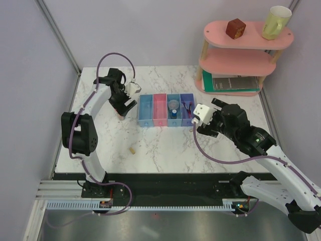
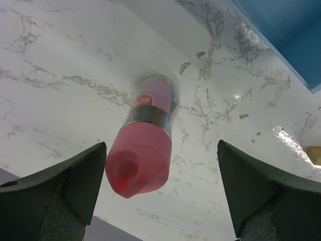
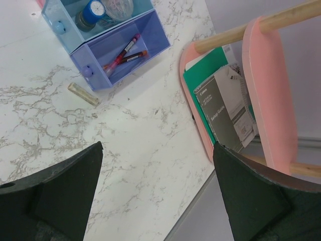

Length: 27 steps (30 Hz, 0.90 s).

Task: Sort the stationery into containers
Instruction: Pick up the stationery from the center of the board.

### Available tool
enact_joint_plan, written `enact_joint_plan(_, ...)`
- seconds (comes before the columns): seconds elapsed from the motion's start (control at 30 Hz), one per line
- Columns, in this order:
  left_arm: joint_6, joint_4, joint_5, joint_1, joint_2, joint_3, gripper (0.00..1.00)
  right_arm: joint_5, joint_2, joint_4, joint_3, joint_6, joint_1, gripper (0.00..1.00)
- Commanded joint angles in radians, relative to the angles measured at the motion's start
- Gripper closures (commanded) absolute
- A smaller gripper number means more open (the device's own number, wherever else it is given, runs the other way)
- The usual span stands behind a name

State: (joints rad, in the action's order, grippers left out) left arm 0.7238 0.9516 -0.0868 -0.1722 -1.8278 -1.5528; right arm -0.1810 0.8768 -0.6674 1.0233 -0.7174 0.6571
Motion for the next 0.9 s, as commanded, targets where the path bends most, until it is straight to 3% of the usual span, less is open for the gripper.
enact_joint_plan(0.0,0.034,0.003,-0.033,0.017,0.047,0.013,0.02,0.003,0.002,0.009,0.047,0.022,-0.001,0.02)
enact_joint_plan(0.27,0.054,-0.024,-0.007,0.031,0.021,0.022,0.07,0.006,-0.002,0.000,0.055,0.041,-0.001,0.02)
enact_joint_plan(0.37,0.052,-0.030,-0.008,0.033,0.012,0.022,0.22,0.006,-0.002,-0.003,0.058,0.047,-0.001,0.02)
enact_joint_plan(0.4,0.051,-0.031,-0.008,0.033,0.009,0.022,0.35,0.009,-0.002,-0.003,0.060,0.049,-0.002,0.02)
enact_joint_plan(0.6,0.048,-0.040,-0.010,0.033,-0.005,0.031,0.71,0.017,0.002,-0.003,0.070,0.058,-0.001,0.02)
enact_joint_plan(0.63,0.046,-0.042,-0.010,0.033,-0.007,0.033,0.78,0.018,0.001,-0.004,0.070,0.058,-0.001,0.02)
enact_joint_plan(0.67,0.046,-0.040,-0.010,0.033,-0.008,0.034,0.92,0.018,0.002,-0.003,0.072,0.058,-0.002,0.02)
enact_joint_plan(0.7,0.045,-0.040,-0.007,0.033,-0.007,0.034,0.98,0.018,0.002,-0.003,0.075,0.058,-0.001,0.02)
enact_joint_plan(0.87,0.045,-0.021,-0.030,0.028,0.044,0.022,0.98,0.012,-0.002,-0.006,0.074,0.056,-0.001,0.02)
